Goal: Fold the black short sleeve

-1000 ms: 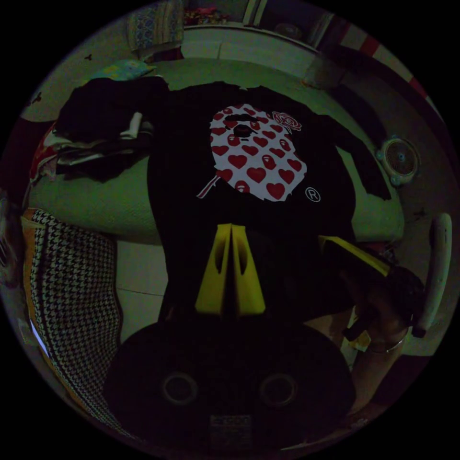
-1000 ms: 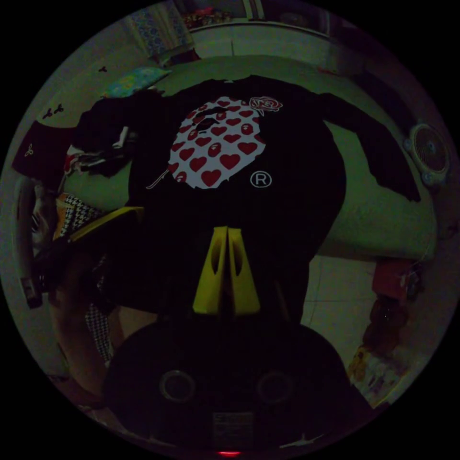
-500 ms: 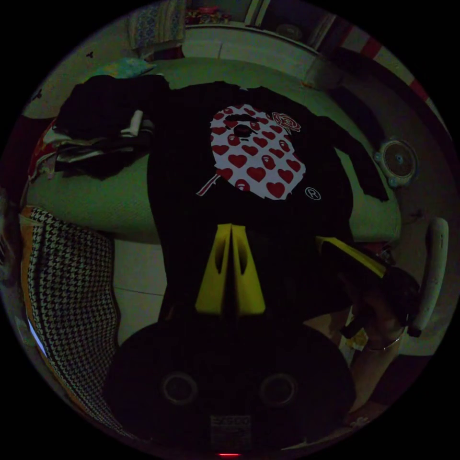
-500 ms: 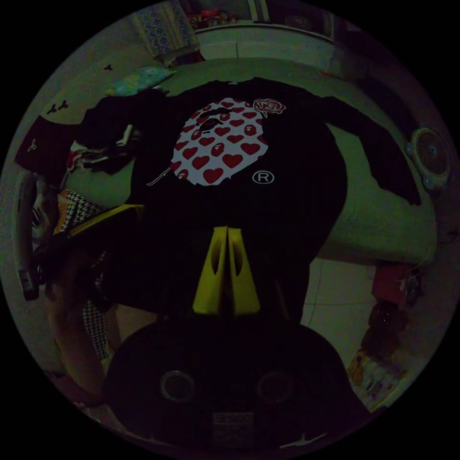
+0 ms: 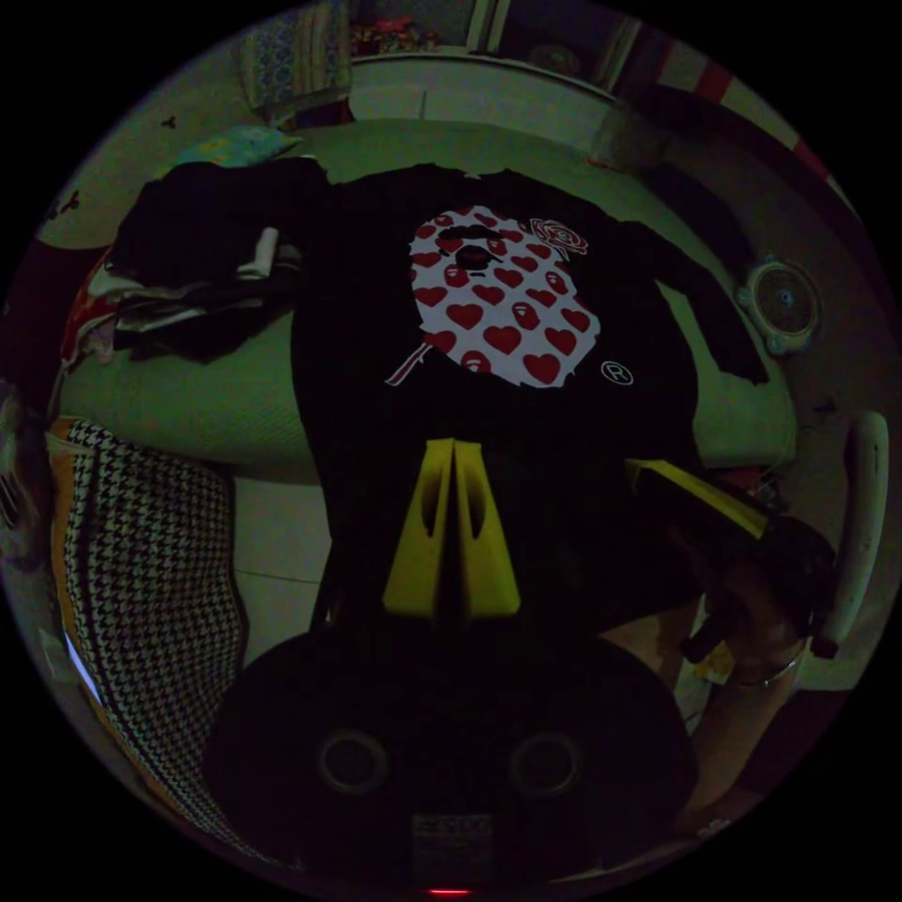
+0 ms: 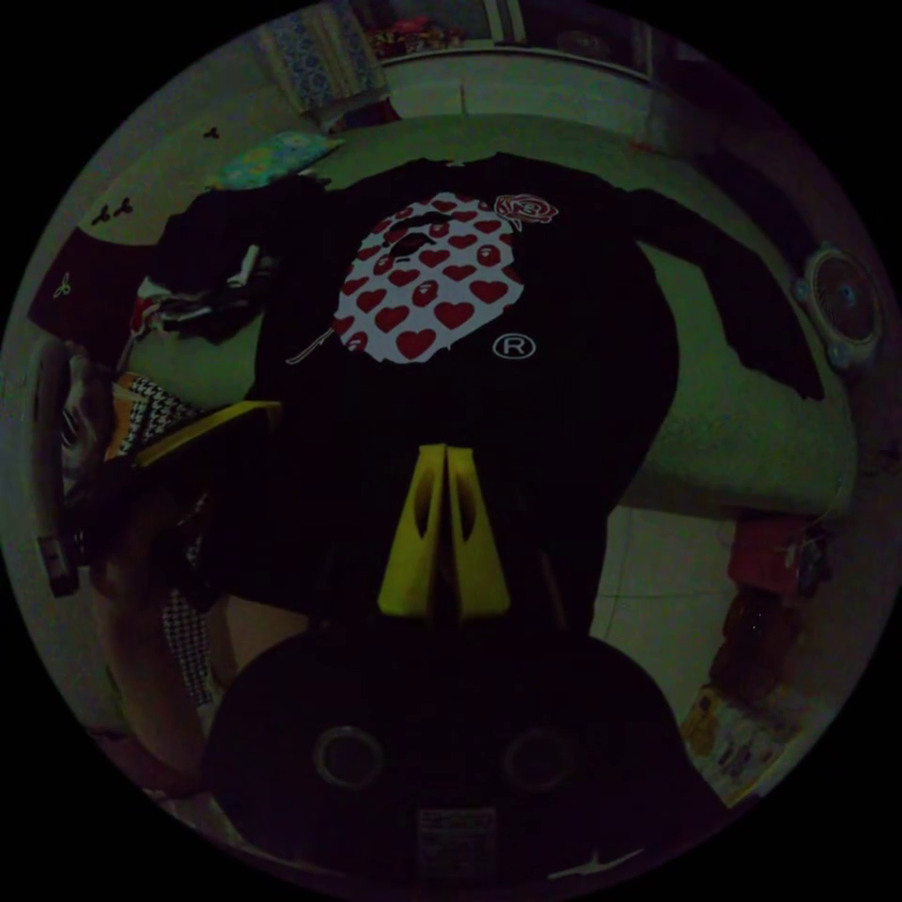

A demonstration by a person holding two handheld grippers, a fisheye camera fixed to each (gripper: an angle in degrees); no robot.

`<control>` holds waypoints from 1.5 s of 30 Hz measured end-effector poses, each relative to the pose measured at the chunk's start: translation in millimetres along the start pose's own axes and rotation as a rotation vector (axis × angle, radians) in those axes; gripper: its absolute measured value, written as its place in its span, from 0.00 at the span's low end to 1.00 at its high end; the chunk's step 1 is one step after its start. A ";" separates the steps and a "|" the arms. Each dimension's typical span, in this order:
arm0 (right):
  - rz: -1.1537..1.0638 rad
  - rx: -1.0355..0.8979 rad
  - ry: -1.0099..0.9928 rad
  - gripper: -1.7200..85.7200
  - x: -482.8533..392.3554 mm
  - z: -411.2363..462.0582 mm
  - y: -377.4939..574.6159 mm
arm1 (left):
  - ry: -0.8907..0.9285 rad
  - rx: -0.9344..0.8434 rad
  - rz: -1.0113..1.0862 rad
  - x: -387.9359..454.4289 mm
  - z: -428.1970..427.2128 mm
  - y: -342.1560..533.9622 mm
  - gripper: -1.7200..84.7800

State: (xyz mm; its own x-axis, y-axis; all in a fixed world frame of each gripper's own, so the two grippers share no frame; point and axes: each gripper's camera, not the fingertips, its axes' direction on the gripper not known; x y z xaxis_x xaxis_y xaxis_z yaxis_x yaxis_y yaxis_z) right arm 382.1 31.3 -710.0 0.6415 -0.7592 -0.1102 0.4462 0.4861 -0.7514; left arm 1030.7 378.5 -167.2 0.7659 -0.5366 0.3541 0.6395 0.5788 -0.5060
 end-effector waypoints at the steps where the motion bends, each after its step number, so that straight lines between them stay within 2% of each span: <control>1: 0.000 0.001 -0.001 0.01 -1.6 -1.2 1.0 | 0.001 0.001 -0.001 0.0 -3.6 0.9 0.02; 10: 0.002 0.015 0.003 0.01 -18.6 -14.2 6.1 | -0.005 0.007 -0.001 -3.1 -35.3 4.8 0.02; 12: 0.031 0.097 0.046 0.01 -18.8 -29.5 8.8 | -0.011 -0.001 -0.011 -4.7 -44.1 4.6 0.02; 14: 0.074 0.302 0.097 0.01 -16.4 -61.3 14.9 | -0.026 0.029 -0.005 -4.6 -58.2 5.3 0.02; 16: 0.139 0.422 0.118 0.01 -12.5 -85.1 18.6 | 0.021 0.149 0.041 -2.2 -83.9 8.4 0.02; 20: 0.269 0.540 0.154 0.01 -8.8 -111.1 24.3 | 0.060 0.226 0.110 7.7 -116.5 6.4 0.02; 25: 0.307 0.433 0.122 0.01 -17.9 -91.7 19.6 | 0.146 0.163 0.188 17.5 -132.9 -0.2 0.02; 30: 0.210 0.548 0.018 0.01 -49.8 -102.6 13.7 | 0.118 0.174 0.235 2.6 -155.5 -4.0 0.02; 36: 0.067 0.559 0.023 0.03 -116.3 -99.9 -16.8 | 0.102 0.236 0.119 -55.1 -200.1 -25.2 0.02; 45: -0.035 0.513 -0.011 0.07 -204.2 -73.5 -72.5 | 0.053 0.189 -0.013 -150.8 -233.0 -59.3 0.02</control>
State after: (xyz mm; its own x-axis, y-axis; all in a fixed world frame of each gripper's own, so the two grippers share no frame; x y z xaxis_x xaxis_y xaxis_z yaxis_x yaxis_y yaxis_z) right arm 172.9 119.2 -680.8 0.6262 -0.7753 -0.0820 0.7143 0.6127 -0.3382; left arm 861.8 282.1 -373.9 0.7559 -0.5737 0.3154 0.6545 0.6736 -0.3434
